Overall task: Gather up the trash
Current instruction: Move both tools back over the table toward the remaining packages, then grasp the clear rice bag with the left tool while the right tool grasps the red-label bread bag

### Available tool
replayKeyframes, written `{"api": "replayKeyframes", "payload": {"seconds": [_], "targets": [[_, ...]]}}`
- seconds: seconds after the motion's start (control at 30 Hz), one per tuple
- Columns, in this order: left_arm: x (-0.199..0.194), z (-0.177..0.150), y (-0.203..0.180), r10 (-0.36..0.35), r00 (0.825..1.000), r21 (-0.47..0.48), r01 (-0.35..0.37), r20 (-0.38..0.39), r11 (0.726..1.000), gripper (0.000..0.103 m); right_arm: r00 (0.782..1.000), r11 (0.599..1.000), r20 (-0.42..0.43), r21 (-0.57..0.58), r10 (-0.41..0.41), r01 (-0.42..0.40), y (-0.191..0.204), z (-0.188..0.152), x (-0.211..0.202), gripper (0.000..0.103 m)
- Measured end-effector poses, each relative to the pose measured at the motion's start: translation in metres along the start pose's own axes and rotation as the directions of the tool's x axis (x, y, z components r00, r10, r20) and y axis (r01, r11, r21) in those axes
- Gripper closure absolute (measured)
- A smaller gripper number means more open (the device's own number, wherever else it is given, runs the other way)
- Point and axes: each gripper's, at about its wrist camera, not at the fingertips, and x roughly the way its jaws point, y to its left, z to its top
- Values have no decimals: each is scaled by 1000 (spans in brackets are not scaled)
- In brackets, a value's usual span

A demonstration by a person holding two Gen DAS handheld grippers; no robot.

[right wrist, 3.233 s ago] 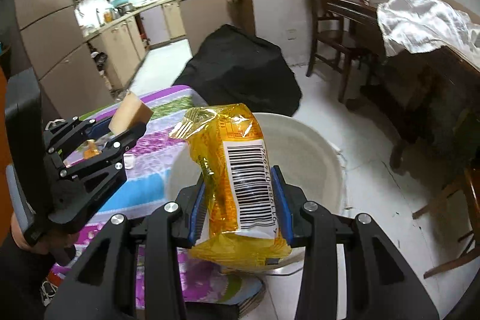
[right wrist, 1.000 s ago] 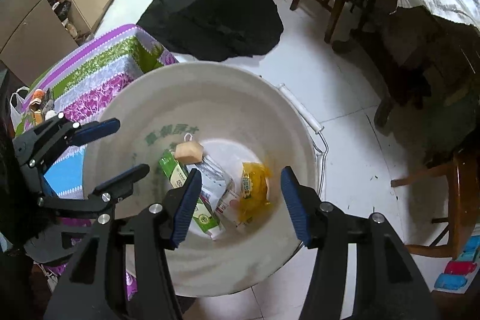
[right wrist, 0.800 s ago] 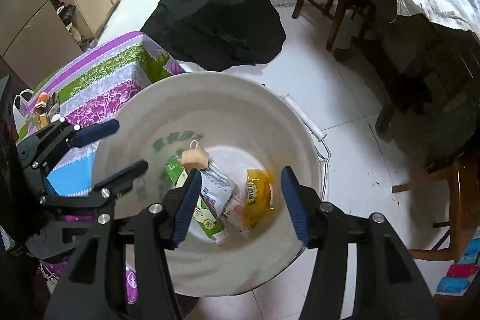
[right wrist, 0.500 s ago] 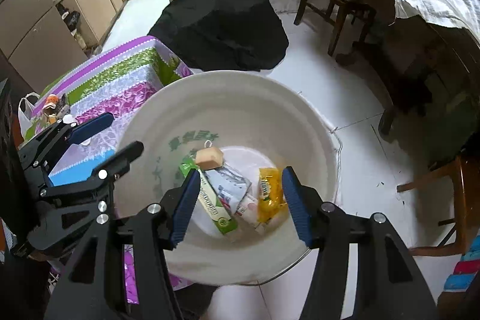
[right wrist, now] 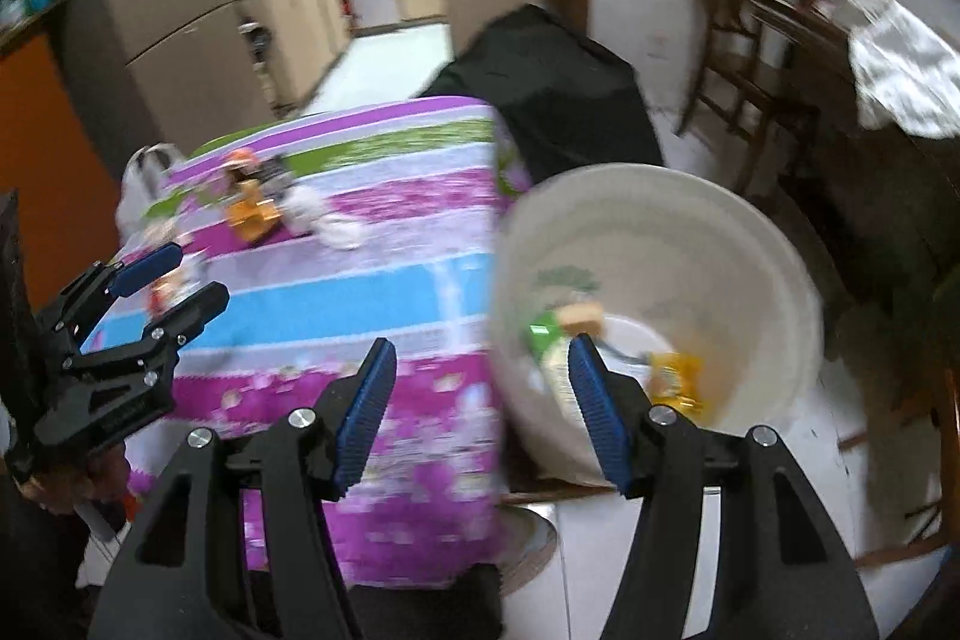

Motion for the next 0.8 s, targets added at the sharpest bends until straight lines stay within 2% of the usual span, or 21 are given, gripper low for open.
{"api": "replayKeyframes", "payload": {"seconds": [0.17, 0.27, 0.4, 0.47, 0.53, 0.57, 0.67, 0.8], "targets": [[-36, -54, 96, 125, 992, -102, -126, -18, 987, 35, 996, 993, 9, -76, 94, -93, 63, -12, 19, 40], [-52, -88, 163, 222, 974, -209, -227, -46, 951, 35, 991, 981, 4, -141, 135, -133, 108, -14, 43, 39], [-73, -134, 231, 278, 957, -350, -291, -88, 890, 35, 972, 951, -40, -201, 232, -236, 171, -12, 80, 39], [-82, -151, 253, 295, 950, -399, -310, -102, 863, 35, 958, 931, -60, -225, 280, -286, 201, -11, 93, 39], [-87, -160, 264, 313, 943, -420, -330, -109, 846, 34, 949, 913, -76, -260, 306, -315, 235, -9, 106, 34], [-86, -160, 264, 326, 939, -426, -341, -111, 838, 34, 949, 909, -79, -276, 304, -314, 249, -8, 113, 28], [-89, -159, 277, 348, 931, -442, -358, -107, 822, 29, 953, 908, -79, -292, 292, -302, 279, -1, 130, 23], [-86, -157, 289, 332, 937, -487, -340, -105, 805, 28, 966, 934, -105, -250, 237, -257, 297, 12, 161, 21]]}}
